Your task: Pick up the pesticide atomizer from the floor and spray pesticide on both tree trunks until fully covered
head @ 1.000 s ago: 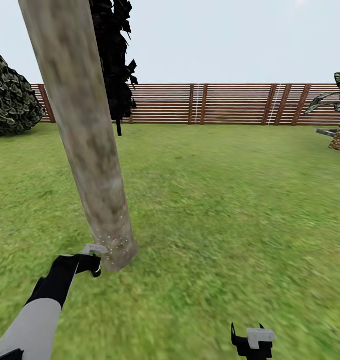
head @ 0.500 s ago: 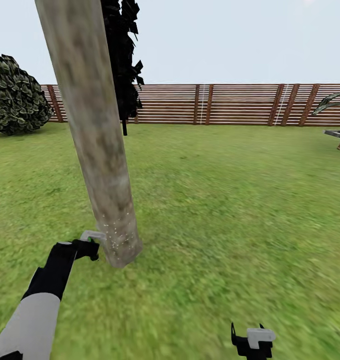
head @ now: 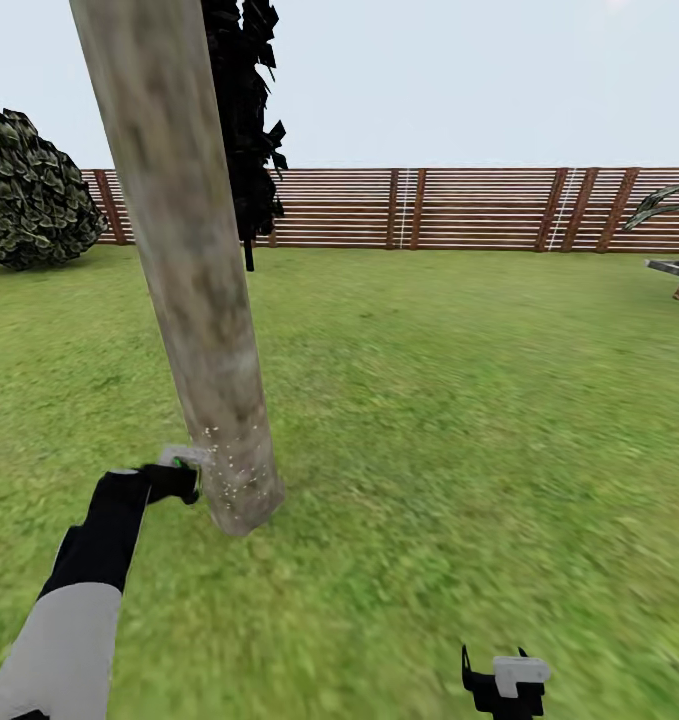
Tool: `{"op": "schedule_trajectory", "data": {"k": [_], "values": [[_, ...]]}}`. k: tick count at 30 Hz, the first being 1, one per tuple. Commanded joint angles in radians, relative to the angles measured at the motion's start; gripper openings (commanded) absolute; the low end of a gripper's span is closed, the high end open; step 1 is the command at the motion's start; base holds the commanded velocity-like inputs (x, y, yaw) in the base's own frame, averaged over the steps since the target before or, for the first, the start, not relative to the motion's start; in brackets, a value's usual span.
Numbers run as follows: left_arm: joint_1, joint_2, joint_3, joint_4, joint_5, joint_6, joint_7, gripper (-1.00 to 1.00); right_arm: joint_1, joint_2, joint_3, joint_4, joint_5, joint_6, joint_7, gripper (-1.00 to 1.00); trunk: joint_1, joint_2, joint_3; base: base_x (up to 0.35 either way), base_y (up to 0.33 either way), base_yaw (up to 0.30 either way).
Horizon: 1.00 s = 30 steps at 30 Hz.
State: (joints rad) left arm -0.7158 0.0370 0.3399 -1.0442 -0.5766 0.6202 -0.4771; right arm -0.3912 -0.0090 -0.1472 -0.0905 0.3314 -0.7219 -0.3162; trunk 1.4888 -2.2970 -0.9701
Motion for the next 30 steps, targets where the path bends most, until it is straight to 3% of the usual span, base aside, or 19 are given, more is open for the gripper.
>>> {"op": "schedule_trajectory", "data": {"k": [1, 4, 7, 8, 9, 16, 30], "values": [[0.0, 0.012, 0.0, 0.0, 0.015, 0.008, -0.024, -1.0, 0.0, 0.0, 0.0, 0.0, 0.0, 0.0, 0.0, 1.0, 0.0, 0.0, 0.0, 0.0, 0.0, 0.0], [0.002, 0.022, -0.01, 0.0, 0.027, 0.033, -0.089, -1.0, 0.0, 0.0, 0.0, 0.0, 0.0, 0.0, 0.0, 1.0, 0.0, 0.0, 0.0, 0.0, 0.0, 0.0], [0.002, 0.013, -0.03, 0.0, 0.027, 0.036, -0.094, -1.0, 0.0, 0.0, 0.0, 0.0, 0.0, 0.0, 0.0, 1.0, 0.0, 0.0, 0.0, 0.0, 0.0, 0.0], [0.006, 0.011, -0.086, 0.0, 0.025, 0.038, -0.094, -1.0, 0.0, 0.0, 0.0, 0.0, 0.0, 0.0, 0.0, 1.0, 0.0, 0.0, 0.0, 0.0, 0.0, 0.0], [0.004, 0.014, -0.093, -0.003, 0.026, 0.038, -0.094, -1.0, 0.0, 0.0, 0.0, 0.0, 0.0, 0.0, 0.0, 1.0, 0.0, 0.0, 0.0, 0.0, 0.0, 0.0], [0.011, 0.028, -0.093, -0.06, 0.026, 0.074, -0.094, -1.0, 0.0, 0.0, 0.0, 0.0, 0.0, 0.0, 0.0, 1.0, 0.0, 0.0, 0.0, 0.0, -0.038, 0.0], [0.012, 0.027, -0.068, -0.063, 0.026, 0.076, -0.094, -1.0, 0.0, 0.0, 0.0, 0.0, 0.0, 0.0, 0.0, 1.0, 0.0, 0.0, 0.0, 0.0, -0.263, 0.0]]}}
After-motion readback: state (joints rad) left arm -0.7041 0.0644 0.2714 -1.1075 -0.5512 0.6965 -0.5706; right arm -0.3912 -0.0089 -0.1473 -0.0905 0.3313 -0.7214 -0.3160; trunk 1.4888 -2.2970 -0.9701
